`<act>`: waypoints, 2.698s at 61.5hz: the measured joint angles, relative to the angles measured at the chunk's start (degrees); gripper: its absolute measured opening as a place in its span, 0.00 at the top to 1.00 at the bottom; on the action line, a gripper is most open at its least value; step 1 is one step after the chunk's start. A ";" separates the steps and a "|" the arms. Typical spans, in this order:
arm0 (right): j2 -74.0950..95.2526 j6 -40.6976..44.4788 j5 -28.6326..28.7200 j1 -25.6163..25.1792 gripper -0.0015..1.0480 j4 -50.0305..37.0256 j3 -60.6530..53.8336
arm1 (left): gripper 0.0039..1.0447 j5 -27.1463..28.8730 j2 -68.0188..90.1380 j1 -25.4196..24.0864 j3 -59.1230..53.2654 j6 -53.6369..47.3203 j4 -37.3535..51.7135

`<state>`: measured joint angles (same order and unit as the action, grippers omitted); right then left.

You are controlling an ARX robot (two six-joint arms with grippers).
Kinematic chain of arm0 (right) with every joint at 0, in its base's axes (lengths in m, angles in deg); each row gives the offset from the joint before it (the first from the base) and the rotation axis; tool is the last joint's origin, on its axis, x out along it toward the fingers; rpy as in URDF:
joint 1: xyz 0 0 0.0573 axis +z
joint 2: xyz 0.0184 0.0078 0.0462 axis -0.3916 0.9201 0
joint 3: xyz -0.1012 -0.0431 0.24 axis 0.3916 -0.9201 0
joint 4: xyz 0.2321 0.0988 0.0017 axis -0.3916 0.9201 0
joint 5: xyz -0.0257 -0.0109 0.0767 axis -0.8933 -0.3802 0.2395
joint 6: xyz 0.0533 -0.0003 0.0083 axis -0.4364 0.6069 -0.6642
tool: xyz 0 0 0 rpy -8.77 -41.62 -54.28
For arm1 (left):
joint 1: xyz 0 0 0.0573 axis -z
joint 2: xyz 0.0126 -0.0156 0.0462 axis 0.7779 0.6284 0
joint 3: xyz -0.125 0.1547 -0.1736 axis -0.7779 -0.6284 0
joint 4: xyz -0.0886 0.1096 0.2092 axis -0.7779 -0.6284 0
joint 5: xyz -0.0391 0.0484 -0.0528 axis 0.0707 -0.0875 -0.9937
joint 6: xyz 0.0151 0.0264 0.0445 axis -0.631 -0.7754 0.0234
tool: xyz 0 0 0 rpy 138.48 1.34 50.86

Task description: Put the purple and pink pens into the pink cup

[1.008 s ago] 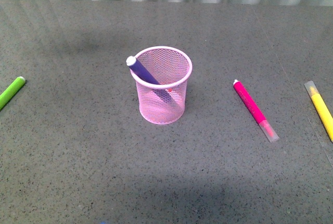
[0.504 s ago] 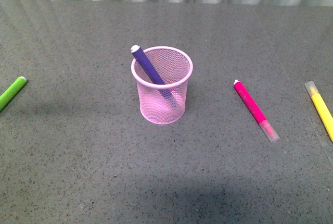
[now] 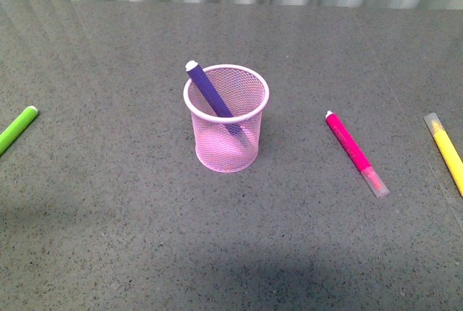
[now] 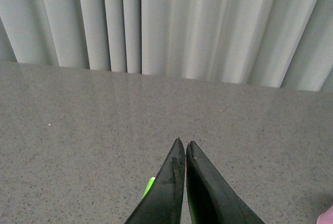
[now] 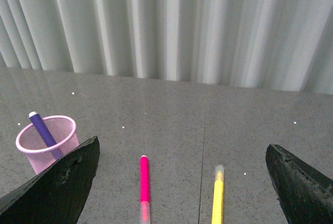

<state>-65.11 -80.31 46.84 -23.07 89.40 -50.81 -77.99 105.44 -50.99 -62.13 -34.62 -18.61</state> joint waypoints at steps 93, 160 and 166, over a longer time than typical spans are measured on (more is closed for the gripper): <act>-0.02 0.00 0.00 0.00 0.07 0.00 0.00 | 0.98 0.00 -51.06 0.00 -6.60 0.00 -44.24; -0.02 0.00 -0.02 0.00 0.07 0.04 0.00 | 0.13 0.00 -63.49 -0.09 -6.58 -0.04 -57.68; -0.02 0.00 -0.02 0.00 0.07 0.04 0.00 | 0.08 0.00 -63.49 -0.07 -6.58 -0.15 -57.68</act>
<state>-65.13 -80.31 46.82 -23.07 89.45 -50.81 -77.99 41.95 -51.05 -68.71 -34.77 -76.29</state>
